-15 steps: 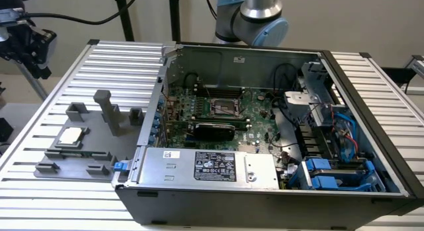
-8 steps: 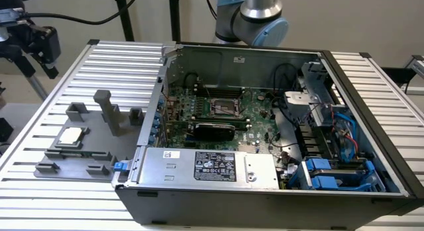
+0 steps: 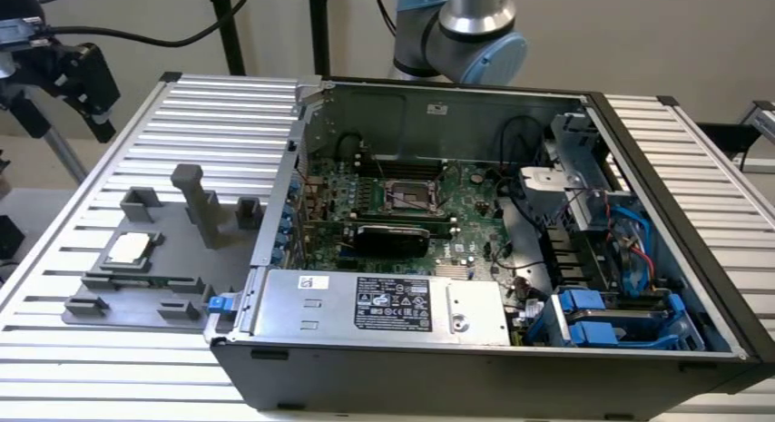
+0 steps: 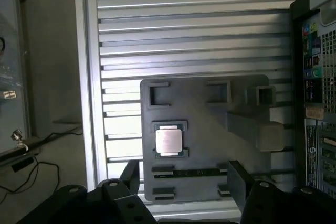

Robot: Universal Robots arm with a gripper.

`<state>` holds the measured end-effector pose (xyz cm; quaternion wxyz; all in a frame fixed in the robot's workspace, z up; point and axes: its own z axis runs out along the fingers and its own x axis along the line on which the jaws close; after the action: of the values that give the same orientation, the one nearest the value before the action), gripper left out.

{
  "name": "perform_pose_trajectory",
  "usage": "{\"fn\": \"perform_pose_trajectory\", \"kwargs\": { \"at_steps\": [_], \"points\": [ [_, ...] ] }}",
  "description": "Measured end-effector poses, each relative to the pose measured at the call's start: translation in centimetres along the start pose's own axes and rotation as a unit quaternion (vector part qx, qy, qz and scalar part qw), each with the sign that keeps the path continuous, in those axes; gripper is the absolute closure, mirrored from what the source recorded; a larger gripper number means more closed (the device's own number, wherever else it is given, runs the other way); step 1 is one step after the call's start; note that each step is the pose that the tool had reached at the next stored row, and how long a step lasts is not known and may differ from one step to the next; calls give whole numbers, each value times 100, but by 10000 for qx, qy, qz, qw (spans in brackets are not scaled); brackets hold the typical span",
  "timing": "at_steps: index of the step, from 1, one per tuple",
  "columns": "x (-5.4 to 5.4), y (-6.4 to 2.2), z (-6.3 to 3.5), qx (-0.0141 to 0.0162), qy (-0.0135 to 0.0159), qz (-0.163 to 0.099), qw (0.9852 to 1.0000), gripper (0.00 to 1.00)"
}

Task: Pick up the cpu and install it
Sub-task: 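Pick up the cpu and move it towards the insertion slot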

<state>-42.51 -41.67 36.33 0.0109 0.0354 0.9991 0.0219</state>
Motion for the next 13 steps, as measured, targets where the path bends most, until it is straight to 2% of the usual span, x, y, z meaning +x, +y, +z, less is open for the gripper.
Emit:
{"fn": "perform_pose_trajectory", "kwargs": {
  "at_steps": [13],
  "points": [
    [128, -20, 233, 0, -1, -1, 10000, 23]
  ]
}}
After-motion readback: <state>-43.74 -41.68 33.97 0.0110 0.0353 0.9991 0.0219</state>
